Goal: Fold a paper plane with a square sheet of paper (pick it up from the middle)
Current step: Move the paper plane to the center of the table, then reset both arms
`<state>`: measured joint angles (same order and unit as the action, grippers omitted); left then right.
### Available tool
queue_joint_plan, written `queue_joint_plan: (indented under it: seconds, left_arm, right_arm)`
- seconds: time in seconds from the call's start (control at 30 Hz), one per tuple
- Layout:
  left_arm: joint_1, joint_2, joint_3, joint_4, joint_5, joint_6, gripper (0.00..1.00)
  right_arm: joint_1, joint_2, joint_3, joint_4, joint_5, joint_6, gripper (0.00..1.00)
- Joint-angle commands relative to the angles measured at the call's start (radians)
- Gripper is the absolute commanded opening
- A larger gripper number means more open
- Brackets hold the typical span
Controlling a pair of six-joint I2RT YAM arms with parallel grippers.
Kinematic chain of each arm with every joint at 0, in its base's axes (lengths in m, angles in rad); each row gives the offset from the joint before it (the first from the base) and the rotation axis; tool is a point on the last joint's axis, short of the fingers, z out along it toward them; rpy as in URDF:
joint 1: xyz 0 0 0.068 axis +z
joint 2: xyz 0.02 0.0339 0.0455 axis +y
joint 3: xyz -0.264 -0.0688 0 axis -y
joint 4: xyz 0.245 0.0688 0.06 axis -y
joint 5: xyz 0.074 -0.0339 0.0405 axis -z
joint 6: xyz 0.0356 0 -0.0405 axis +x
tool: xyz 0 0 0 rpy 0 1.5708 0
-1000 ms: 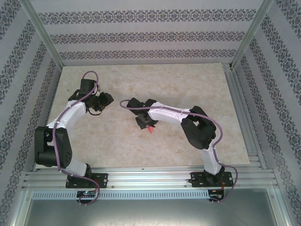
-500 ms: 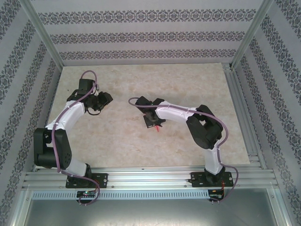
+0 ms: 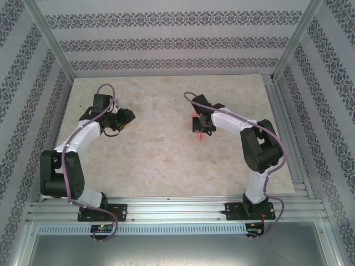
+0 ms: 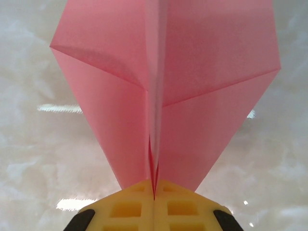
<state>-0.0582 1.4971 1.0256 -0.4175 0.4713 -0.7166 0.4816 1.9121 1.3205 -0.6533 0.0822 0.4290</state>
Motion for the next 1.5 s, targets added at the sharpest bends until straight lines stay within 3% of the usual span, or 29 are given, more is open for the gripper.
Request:
queue_joint_plan:
  seconds: [0.0, 0.13, 0.17, 0.23, 0.27, 0.4, 0.47, 0.57, 0.63, 0.7, 0.77, 0.83, 0.93, 1.0, 1.1, 1.17, 1.2, 1.27, 1.33, 1.4, 1.47]
  left_arm:
    - [0.014, -0.053, -0.004, 0.065, 0.037, 0.010, 0.39]
    - [0.013, -0.084, -0.004, 0.059, 0.027, 0.038, 0.41]
    - [0.013, -0.094, -0.006, 0.063, 0.019, 0.045, 0.41]
    - [0.013, -0.125, -0.010, 0.057, -0.019, 0.068, 0.44]
    - [0.013, -0.142, -0.011, 0.052, -0.050, 0.080, 0.46]
    - [0.014, -0.224, -0.028, 0.054, -0.186, 0.118, 0.67]
    - [0.014, -0.260, -0.040, 0.062, -0.247, 0.132, 0.74]
    - [0.014, -0.299, -0.075, 0.099, -0.326, 0.156, 0.86]
    - [0.014, -0.311, -0.112, 0.136, -0.390, 0.183, 0.97]
    - [0.014, -0.308, -0.155, 0.172, -0.479, 0.223, 1.00]
    - [0.014, -0.295, -0.217, 0.244, -0.574, 0.281, 1.00]
    - [0.014, -0.292, -0.352, 0.467, -0.660, 0.348, 1.00]
    - [0.016, -0.230, -0.523, 0.823, -0.740, 0.431, 1.00]
    - [0.010, -0.178, -0.458, 0.780, -0.699, 0.531, 1.00]
    - [-0.004, -0.116, -0.425, 0.829, -0.665, 0.597, 1.00]
    - [-0.006, -0.106, -0.440, 0.897, -0.646, 0.642, 1.00]
    - [-0.007, -0.096, -0.428, 0.885, -0.631, 0.684, 1.00]
    - [-0.008, -0.090, -0.408, 0.839, -0.677, 0.705, 1.00]
    - [-0.009, -0.112, -0.410, 0.800, -0.652, 0.715, 1.00]
    - [-0.012, -0.102, -0.414, 0.762, -0.658, 0.695, 1.00]
    - [-0.012, -0.061, -0.447, 0.824, -0.661, 0.699, 0.99]
  right_arm:
    - [0.003, 0.070, 0.047, 0.018, -0.072, -0.044, 0.00]
    - [0.000, 0.102, 0.096, -0.047, -0.048, -0.071, 0.05]
    - [0.002, 0.085, 0.095, -0.054, -0.036, -0.071, 0.09]
    - [0.005, 0.011, 0.088, -0.070, -0.027, -0.081, 0.29]
    - [0.005, -0.024, 0.094, -0.092, -0.013, -0.084, 0.31]
    - [0.000, -0.238, 0.076, -0.131, 0.067, -0.103, 0.52]
    - [-0.003, -0.335, 0.062, -0.124, 0.090, -0.123, 0.56]
    - [-0.009, -0.482, -0.002, -0.085, 0.257, -0.136, 0.68]
    - [-0.020, -0.595, -0.121, 0.010, 0.395, -0.154, 0.83]
    - [-0.045, -0.690, -0.270, 0.170, 0.527, -0.191, 0.98]
    - [-0.092, -0.769, -0.465, 0.394, 0.589, -0.278, 0.98]
    - [-0.161, -0.808, -0.656, 0.646, 0.687, -0.305, 0.98]
    - [-0.332, -0.786, -0.795, 0.810, 0.526, -0.271, 0.98]
    - [-0.378, -0.754, -0.855, 0.914, 0.488, -0.270, 0.98]
    - [-0.400, -0.669, -0.955, 1.222, 0.424, -0.351, 0.98]
    - [-0.410, -0.647, -0.930, 1.231, 0.362, -0.391, 0.98]
    - [-0.420, -0.604, -0.939, 1.319, 0.345, -0.408, 0.98]
    - [-0.423, -0.561, -0.912, 1.340, 0.306, -0.440, 0.98]
    - [-0.435, -0.507, -0.892, 1.385, 0.260, -0.417, 0.98]
    - [-0.451, -0.406, -0.911, 1.561, 0.193, -0.413, 0.98]
    - [-0.448, -0.466, -0.937, 1.508, 0.193, -0.419, 0.98]
